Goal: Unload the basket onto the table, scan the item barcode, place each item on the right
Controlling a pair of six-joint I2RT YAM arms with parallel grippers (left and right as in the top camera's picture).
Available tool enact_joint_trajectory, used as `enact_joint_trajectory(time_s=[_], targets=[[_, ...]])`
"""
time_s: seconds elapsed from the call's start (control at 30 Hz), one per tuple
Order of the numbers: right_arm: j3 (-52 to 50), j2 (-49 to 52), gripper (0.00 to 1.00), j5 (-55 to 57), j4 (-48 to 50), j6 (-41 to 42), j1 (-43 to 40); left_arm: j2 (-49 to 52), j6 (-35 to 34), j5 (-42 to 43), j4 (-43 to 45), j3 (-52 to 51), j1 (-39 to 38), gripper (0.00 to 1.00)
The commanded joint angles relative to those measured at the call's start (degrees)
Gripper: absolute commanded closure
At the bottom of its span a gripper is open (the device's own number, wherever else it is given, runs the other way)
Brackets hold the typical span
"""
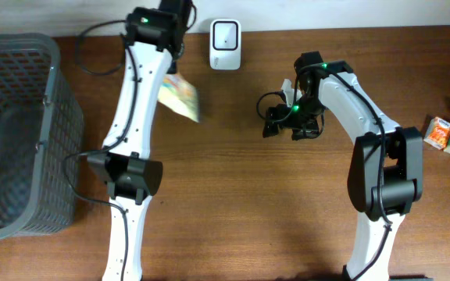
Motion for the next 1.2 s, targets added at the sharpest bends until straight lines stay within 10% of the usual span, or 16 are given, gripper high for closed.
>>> enact_joint_trajectory(time_s=[0.0,0.57,0.67,0.83,0.9,0.93,0.97,1.17], targets=[[-0.6,0.5,0.12,1.1,0.0,0.6,0.3,-3.0,-1.0,-18.6,-1.4,1.5,-0.2,1.00],[13.2,-0.3,0.13,1.1,-16.9,-4.4,-16.3,-2.8,-1.6,25.4,5.4,-13.1,-18.5,1.00],[16.2,-0.3,0.13,1.1,-19.4,-4.5,-17.8,-2.8,-0.9,27.0,7.0,-12.8,-21.8,0.64],[16.2,-0.2,0.13,-0.5,-19.5,-4.6,-15.8,-3.6,-1.0,27.0,2.9,-6.9,-16.2,0.48],[16.2,0.0,0.26,-3.1,-19.4,-4.6,-13.9,-4.0,-1.0,26.5,0.7,-5.7,-11.1,0.57],[16.2,0.0,0.64,-3.7,-19.4,-4.6,-12.7,-4.0,-1.0,26.3,-0.5,-5.8,-8.7,0.96],[16.1,0.2,0.91,-4.0,-19.3,-4.6,-10.5,-3.7,-0.9,26.6,-2.5,-6.5,-4.9,1.00],[7.8,0.3,0.96,-10.2,-2.4,6.2,4.2,-2.5,-1.0,29.0,-0.9,-17.9,1.6,1.00]])
